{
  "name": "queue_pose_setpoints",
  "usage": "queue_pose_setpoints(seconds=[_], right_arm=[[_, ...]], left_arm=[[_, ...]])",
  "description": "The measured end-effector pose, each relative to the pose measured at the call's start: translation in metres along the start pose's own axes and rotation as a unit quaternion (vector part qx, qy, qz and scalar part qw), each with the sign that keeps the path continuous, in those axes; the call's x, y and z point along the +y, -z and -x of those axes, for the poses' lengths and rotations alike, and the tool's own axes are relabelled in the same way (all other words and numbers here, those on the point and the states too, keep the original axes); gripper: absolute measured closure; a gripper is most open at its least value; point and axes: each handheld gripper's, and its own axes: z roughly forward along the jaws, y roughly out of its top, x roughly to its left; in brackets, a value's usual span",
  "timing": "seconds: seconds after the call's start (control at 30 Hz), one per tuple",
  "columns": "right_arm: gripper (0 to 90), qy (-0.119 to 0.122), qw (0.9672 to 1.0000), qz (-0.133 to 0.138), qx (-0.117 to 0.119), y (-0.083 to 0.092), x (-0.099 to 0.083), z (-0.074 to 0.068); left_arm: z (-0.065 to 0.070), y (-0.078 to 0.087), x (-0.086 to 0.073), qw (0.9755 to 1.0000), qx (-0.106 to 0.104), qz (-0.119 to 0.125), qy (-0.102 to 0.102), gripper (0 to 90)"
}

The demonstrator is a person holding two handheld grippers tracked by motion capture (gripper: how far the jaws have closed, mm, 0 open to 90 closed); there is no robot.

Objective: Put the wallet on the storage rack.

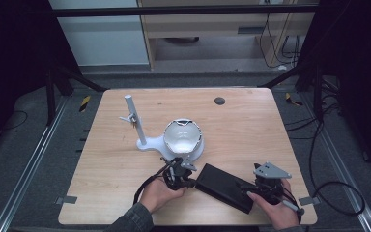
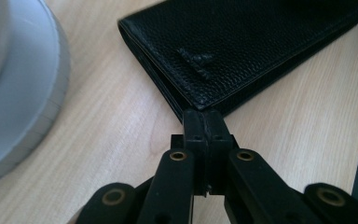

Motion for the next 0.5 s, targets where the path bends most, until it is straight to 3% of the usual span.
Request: queue_pose_setpoints(seconds=[0.07,0.13,0.23,0.27,0.37,0.47,0.5], right_arm=[[12.5,0.006,1.0000,0.001,0.005,0.001,0.002,-0.004],[12.7,0.028,0.9992,-0.003,0.027,0.005,0.007,-0.020],[12.7,0.044,0.9983,-0.014,0.037,0.007,0.009,-0.029],[12.8,0.064,0.9966,-0.029,0.043,0.008,0.010,-0.039],[12.8,0.078,0.9948,-0.044,0.048,0.008,0.010,-0.046],[12.8,0.112,0.9891,-0.076,0.058,0.004,0.006,-0.058],[12.8,0.112,0.9891,-0.076,0.058,0.004,0.006,-0.058]], left_arm=[[-0.001,0.002,0.000,1.0000,-0.002,0.008,0.003,89.9],[-0.002,0.004,0.001,0.9997,-0.004,0.022,0.006,89.9],[-0.003,0.004,0.001,0.9996,-0.004,0.027,0.007,89.9],[-0.004,0.004,0.000,0.9995,-0.005,0.030,0.008,89.9],[-0.004,0.005,0.000,0.9993,-0.006,0.035,0.007,89.9],[-0.005,0.007,0.001,0.9990,-0.006,0.045,0.008,89.9],[-0.005,0.007,0.001,0.9990,-0.006,0.045,0.008,89.9]])
